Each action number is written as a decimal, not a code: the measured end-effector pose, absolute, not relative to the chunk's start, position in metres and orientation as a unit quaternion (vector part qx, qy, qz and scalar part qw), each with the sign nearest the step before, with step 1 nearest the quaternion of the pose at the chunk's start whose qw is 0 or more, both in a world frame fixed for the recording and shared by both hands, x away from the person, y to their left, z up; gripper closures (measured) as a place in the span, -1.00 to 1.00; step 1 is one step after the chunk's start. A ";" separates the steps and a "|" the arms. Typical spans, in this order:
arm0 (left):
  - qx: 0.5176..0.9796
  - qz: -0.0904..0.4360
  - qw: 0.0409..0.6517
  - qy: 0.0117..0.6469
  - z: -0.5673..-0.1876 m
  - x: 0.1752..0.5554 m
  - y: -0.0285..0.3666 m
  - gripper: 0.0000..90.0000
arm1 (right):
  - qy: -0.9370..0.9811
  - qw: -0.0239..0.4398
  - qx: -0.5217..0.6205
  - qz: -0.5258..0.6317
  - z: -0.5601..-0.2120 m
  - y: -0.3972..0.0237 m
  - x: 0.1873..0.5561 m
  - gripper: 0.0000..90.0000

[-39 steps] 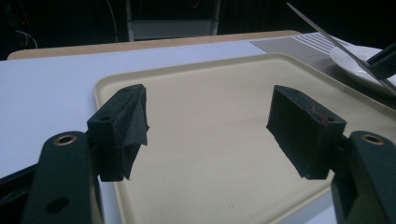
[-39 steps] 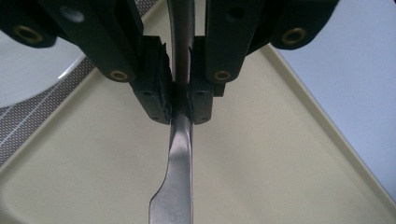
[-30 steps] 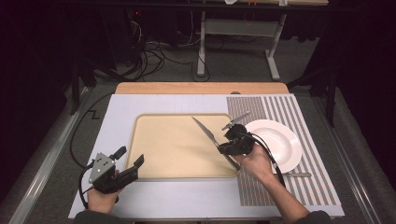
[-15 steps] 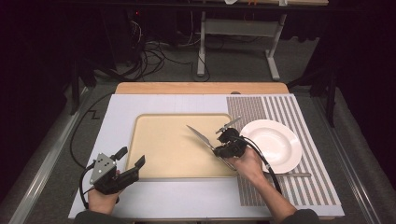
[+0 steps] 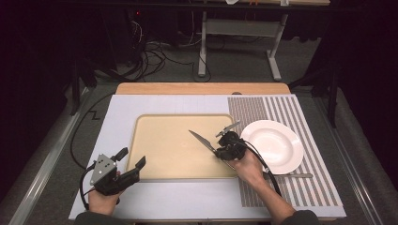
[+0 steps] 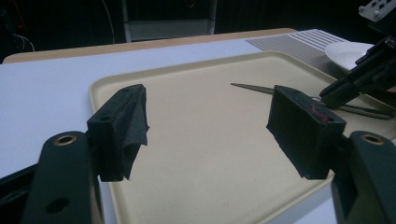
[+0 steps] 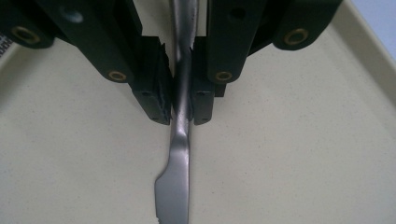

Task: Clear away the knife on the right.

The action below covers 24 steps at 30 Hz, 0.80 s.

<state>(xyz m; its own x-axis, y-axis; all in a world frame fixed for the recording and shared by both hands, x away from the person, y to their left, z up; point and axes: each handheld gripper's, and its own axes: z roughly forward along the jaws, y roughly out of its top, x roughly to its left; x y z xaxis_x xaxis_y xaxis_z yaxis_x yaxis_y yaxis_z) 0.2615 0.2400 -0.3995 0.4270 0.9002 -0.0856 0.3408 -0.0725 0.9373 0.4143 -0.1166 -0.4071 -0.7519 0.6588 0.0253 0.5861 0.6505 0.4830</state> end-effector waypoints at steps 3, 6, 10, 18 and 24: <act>0.677 0.278 0.504 0.458 -0.400 0.261 0.240 -0.35 | 0.908 0.089 0.335 0.237 -0.408 -0.116 0.412 0.76; 0.677 0.278 0.504 0.458 -0.400 0.261 0.240 -0.35 | 0.904 0.094 0.338 0.242 -0.409 -0.116 0.410 0.75; 0.677 0.277 0.504 0.460 -0.400 0.262 0.240 -0.35 | 0.903 0.096 0.340 0.245 -0.410 -0.118 0.411 0.73; 0.677 0.277 0.502 0.461 -0.400 0.262 0.241 -0.35 | 0.900 0.103 0.348 0.239 -0.409 -0.122 0.414 0.71; 0.678 0.277 0.501 0.461 -0.400 0.262 0.240 -0.35 | 0.901 0.110 0.347 0.238 -0.409 -0.124 0.415 0.70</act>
<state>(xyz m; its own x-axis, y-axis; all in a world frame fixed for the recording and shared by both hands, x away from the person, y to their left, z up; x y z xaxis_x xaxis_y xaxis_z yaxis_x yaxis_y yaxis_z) 0.2621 0.2402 -0.4001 0.4211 0.9028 -0.0873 0.3486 -0.0722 0.9345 0.4155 -0.1244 -0.4092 -0.7350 0.6773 -0.0326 0.5729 0.6460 0.5044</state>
